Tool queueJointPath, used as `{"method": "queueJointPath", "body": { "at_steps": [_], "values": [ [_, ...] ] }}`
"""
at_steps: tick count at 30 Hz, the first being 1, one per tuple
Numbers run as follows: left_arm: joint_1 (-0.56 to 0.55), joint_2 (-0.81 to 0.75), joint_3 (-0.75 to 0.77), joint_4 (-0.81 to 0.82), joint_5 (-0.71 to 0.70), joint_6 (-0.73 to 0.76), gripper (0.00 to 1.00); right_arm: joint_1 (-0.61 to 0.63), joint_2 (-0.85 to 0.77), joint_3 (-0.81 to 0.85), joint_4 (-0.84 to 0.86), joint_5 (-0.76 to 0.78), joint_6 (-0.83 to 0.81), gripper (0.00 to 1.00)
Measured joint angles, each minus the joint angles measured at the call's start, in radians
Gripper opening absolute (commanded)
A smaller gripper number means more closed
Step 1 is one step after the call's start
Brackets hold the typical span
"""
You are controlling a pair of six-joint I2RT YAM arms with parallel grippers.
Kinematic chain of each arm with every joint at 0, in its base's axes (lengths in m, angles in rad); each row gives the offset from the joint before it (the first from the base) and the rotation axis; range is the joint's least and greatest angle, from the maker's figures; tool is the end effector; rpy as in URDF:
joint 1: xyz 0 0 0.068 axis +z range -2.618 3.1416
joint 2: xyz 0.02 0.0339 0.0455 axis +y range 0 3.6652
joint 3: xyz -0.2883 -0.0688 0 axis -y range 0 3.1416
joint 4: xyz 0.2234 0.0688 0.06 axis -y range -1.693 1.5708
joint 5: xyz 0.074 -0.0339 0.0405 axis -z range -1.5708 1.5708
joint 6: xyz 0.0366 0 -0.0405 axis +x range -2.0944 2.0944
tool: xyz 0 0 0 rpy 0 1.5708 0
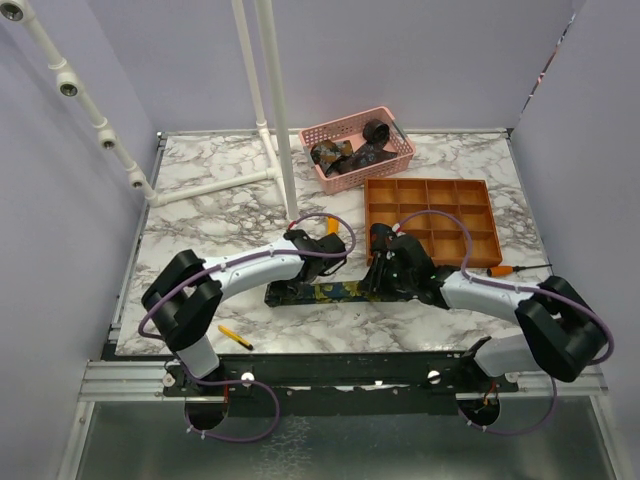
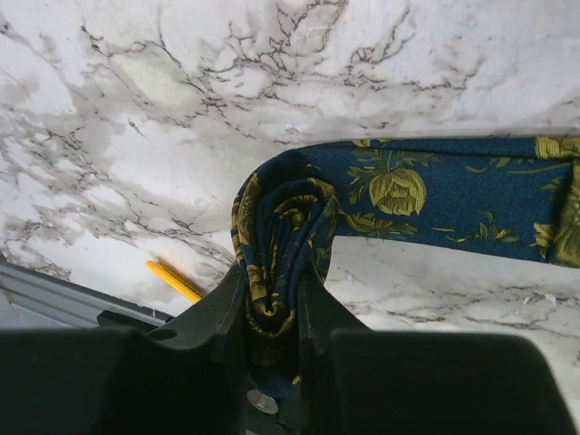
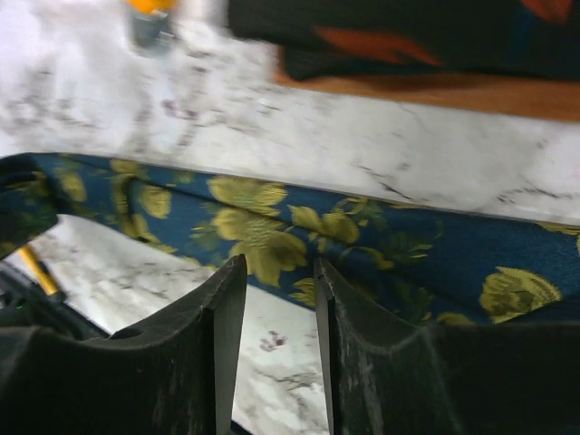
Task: Roll the ties
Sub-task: Roll the tie at the center of the board.
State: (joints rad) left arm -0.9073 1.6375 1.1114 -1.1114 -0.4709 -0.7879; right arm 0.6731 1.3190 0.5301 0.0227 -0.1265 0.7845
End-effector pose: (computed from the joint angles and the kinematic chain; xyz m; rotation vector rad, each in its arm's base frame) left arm 0.1704 -0.1910 0.2345 0.1885 2.7807 0.5122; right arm 0.1751 0.1455 0.2000 0.0718 2.4966 0.8255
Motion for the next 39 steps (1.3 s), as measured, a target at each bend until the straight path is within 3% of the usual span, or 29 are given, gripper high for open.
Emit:
{"method": "queueJointPath", "body": {
  "at_steps": [3,11,18,21,28,32,33,39],
  "values": [
    [-0.014,0.049,0.031,-0.018,-0.04,-0.022,0.0,-0.004,0.066,-0.02,0.045,0.005,0.027,0.38],
    [-0.061,0.207,0.106,-0.089,-0.165,-0.097,0.0,-0.002,0.053,-0.074,0.133,0.01,0.062,0.39],
    [-0.097,0.372,0.197,-0.148,-0.248,-0.136,0.01,0.002,-0.045,-0.112,0.082,0.014,0.066,0.61],
    [-0.109,0.415,0.224,-0.167,-0.261,-0.132,0.21,0.002,-0.133,-0.128,0.004,0.023,0.063,0.66],
    [-0.109,0.454,0.275,-0.15,-0.25,-0.095,0.63,0.002,-0.298,-0.155,-0.159,0.047,0.06,0.67],
    [-0.113,0.451,0.303,-0.159,-0.254,-0.073,0.95,0.002,-0.328,-0.17,-0.203,0.055,0.06,0.67],
    [-0.114,0.447,0.309,-0.163,-0.254,-0.067,0.99,0.002,-0.332,-0.173,-0.208,0.055,0.06,0.67],
    [-0.121,0.396,0.322,-0.112,-0.22,-0.06,0.99,0.002,-0.365,-0.175,-0.251,0.055,0.059,0.73]
  ]
}}
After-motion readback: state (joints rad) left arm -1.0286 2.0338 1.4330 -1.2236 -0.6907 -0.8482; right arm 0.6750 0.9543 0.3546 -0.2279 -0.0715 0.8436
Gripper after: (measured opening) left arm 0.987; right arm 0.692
